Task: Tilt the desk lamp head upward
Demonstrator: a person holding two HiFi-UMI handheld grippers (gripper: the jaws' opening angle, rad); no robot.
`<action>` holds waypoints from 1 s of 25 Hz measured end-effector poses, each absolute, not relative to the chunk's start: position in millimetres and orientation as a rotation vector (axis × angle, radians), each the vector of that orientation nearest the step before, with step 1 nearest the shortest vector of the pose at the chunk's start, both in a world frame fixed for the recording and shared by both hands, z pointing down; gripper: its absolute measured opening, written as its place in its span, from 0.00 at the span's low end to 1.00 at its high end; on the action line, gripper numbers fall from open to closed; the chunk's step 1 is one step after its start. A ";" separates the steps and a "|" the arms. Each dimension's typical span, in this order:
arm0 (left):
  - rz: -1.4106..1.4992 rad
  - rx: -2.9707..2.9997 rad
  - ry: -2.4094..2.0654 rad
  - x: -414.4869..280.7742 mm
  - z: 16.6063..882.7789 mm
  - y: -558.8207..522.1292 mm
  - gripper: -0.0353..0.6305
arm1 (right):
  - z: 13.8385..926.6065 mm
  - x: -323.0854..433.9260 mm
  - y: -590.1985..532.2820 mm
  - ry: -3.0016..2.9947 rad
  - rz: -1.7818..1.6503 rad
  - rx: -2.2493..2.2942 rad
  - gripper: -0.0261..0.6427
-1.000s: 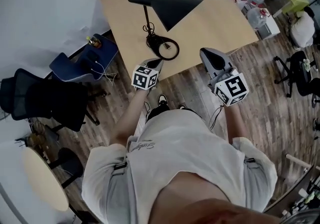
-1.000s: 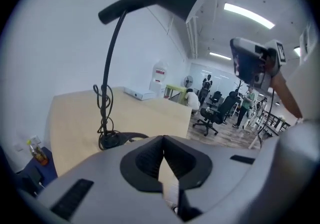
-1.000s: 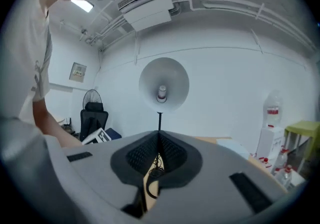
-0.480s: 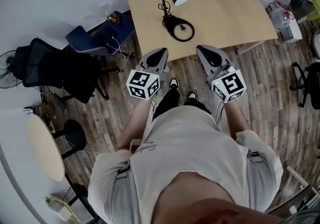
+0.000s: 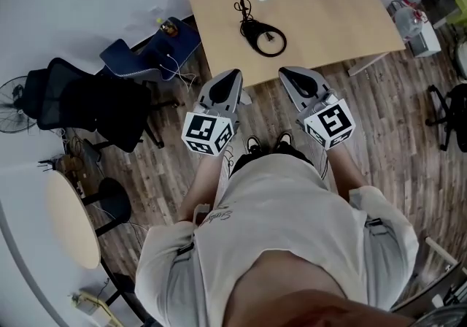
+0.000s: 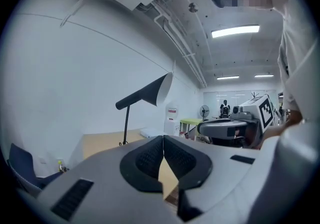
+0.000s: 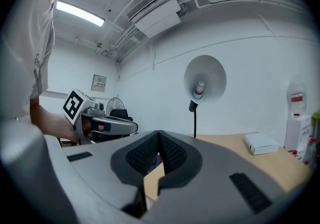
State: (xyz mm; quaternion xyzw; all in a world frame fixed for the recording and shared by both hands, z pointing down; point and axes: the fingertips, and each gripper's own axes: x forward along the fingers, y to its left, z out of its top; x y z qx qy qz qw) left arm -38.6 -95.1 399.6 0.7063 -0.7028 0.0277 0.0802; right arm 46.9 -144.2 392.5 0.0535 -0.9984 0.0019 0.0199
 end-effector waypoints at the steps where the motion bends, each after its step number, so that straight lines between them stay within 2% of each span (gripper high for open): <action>1: 0.080 2.123 -2.104 -39.2 396.3 -91.6 0.08 | 391.5 45.6 -140.8 -3.097 0.003 0.173 0.03; 25: 0.074 2.227 -2.082 -75.7 377.7 -78.3 0.08 | 381.9 11.7 -138.9 -3.078 -0.047 0.323 0.03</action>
